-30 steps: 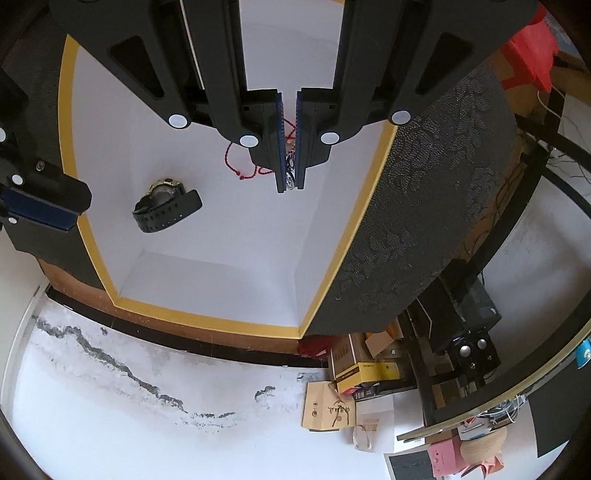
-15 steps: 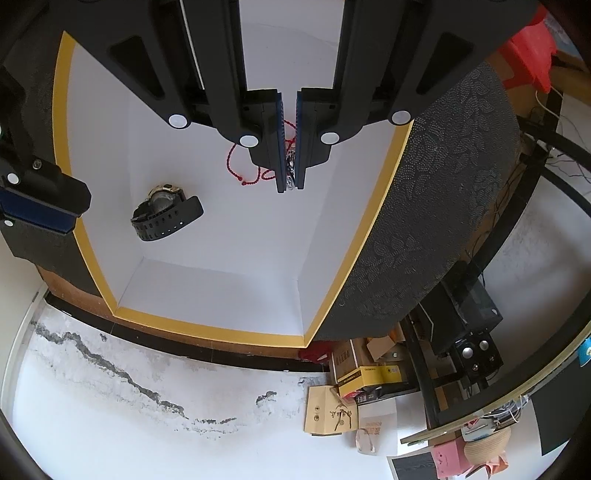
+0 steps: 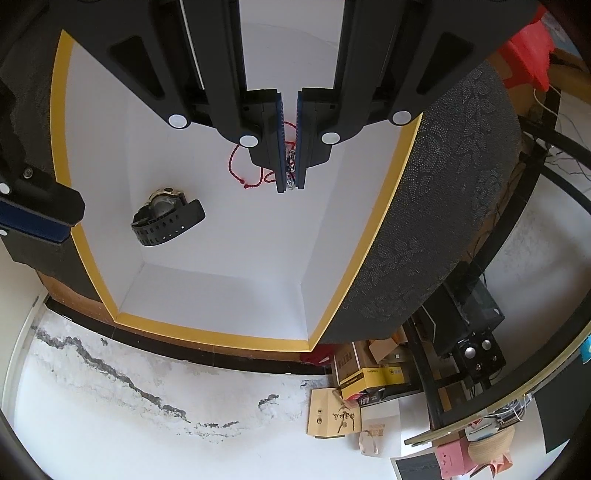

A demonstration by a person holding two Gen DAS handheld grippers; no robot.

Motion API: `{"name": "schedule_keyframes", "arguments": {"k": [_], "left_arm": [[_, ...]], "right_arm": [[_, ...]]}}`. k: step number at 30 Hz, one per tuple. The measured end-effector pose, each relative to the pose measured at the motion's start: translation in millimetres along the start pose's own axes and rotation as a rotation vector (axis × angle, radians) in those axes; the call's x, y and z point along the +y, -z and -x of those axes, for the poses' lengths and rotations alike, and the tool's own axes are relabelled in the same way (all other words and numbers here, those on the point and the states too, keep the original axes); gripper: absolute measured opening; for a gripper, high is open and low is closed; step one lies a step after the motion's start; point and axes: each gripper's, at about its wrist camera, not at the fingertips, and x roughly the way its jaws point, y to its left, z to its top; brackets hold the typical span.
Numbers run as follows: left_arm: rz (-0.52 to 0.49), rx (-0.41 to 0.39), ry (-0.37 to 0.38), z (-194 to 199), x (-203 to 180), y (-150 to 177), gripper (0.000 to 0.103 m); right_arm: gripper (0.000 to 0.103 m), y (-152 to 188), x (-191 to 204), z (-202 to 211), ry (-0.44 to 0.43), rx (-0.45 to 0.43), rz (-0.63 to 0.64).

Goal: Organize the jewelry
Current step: 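Open the left tool to drop the charm while the right tool holds the ring, then lower the ring into the box and open the right tool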

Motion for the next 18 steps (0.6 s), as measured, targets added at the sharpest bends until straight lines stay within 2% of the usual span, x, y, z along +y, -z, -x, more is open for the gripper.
{"name": "schedule_keyframes", "arguments": {"k": [6, 7, 8, 9, 11, 12, 14, 18], "left_arm": [[-0.009, -0.001, -0.014, -0.2, -1.5, -1.0, 0.006], [-0.02, -0.004, -0.023, -0.5, -3.2, -0.6, 0.007], [-0.025, -0.004, -0.027, -1.1, -3.9, -0.3, 0.015], [-0.028, -0.001, -0.041, -2.2, -5.3, -0.1, 0.047], [-0.017, -0.022, -0.066, -0.2, -4.9, -0.4, 0.097], [-0.01, -0.058, -0.074, 5.1, -4.3, -0.7, 0.097], [-0.012, -0.075, -0.078, 8.8, -4.2, -2.4, 0.097], [-0.005, -0.055, -0.059, 6.3, -3.3, -2.5, 0.097]], "right_arm": [[0.021, -0.1, -0.6, 0.4, -0.001, -0.002, -0.001], [0.021, -0.1, -0.6, 0.3, 0.0, -0.002, -0.001], [0.021, -0.2, -0.8, 0.2, 0.001, -0.002, -0.002], [0.021, -0.5, -1.2, 0.5, 0.0, -0.002, -0.002], [0.021, -0.3, -1.1, 1.1, 0.002, -0.004, -0.002], [0.021, -0.9, -1.9, 1.5, 0.002, -0.006, -0.003], [0.021, -1.7, -2.6, 2.7, 0.004, -0.008, -0.005], [0.021, -2.1, -3.4, 2.9, 0.005, -0.007, -0.005]]}}
